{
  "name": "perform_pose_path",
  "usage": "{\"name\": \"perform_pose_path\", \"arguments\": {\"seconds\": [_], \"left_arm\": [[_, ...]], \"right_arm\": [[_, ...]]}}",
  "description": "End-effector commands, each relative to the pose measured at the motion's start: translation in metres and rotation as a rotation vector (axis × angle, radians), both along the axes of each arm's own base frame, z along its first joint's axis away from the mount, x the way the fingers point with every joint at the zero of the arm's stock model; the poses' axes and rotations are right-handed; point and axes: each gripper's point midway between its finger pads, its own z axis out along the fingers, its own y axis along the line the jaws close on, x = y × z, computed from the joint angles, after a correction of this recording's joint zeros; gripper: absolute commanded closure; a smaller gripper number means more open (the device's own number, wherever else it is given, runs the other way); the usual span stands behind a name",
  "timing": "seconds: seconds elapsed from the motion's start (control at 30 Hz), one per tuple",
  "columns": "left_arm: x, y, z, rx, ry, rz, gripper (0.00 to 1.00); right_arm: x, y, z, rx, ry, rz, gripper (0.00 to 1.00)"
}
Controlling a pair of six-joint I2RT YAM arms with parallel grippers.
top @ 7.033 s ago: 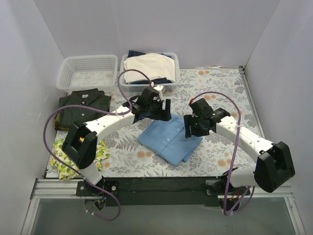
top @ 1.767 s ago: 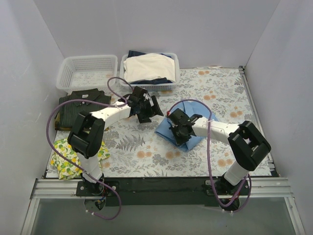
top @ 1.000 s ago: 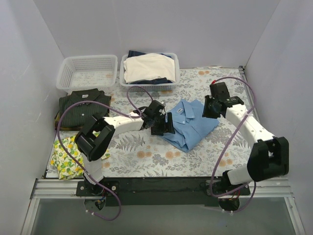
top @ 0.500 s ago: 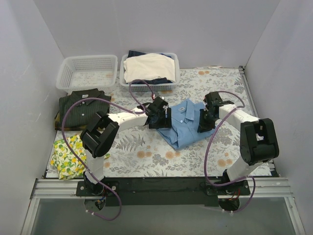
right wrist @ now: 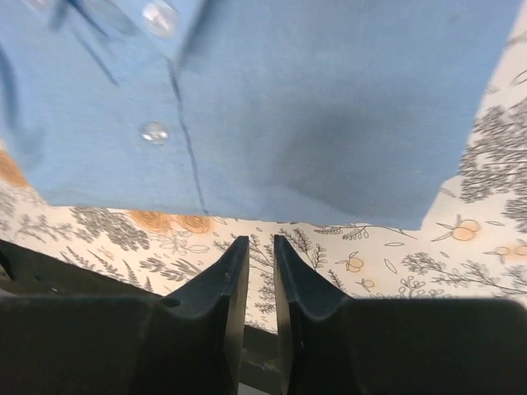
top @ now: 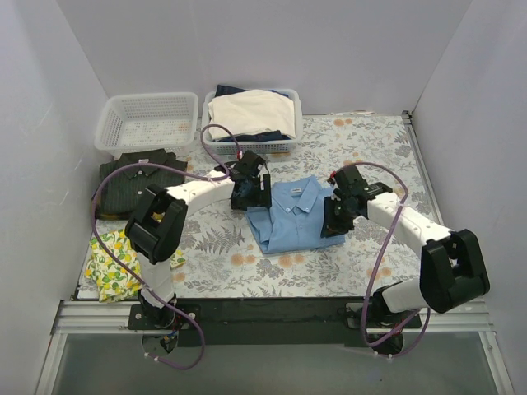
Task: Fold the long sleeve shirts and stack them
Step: Fold the shirt
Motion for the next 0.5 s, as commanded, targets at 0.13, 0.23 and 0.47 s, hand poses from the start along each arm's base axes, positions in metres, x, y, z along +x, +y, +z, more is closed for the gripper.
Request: {"name": "perform_pose_path", "arguments": {"seconds": [0.13,0.23,0.47], "left_arm": [[-0.009,-0.038,0.08,-0.284,-0.09,-0.085,0.26],[-0.021,-0.043,0.072,-0.346,-0.044,-0.077,0.3],[-0.029,-0.053,0.058,-0.451,-0.024,-0.052,0.36]], "right_arm": [[0.049,-0.013,0.062,-0.065,-0.209,-0.083,0.73],[0.056,-0.018,0.058,-0.088,-0.204,-0.097,0.73],[0.069,-0.017,0.051,-0.098,-0.202,-0.104,0.74]]}}
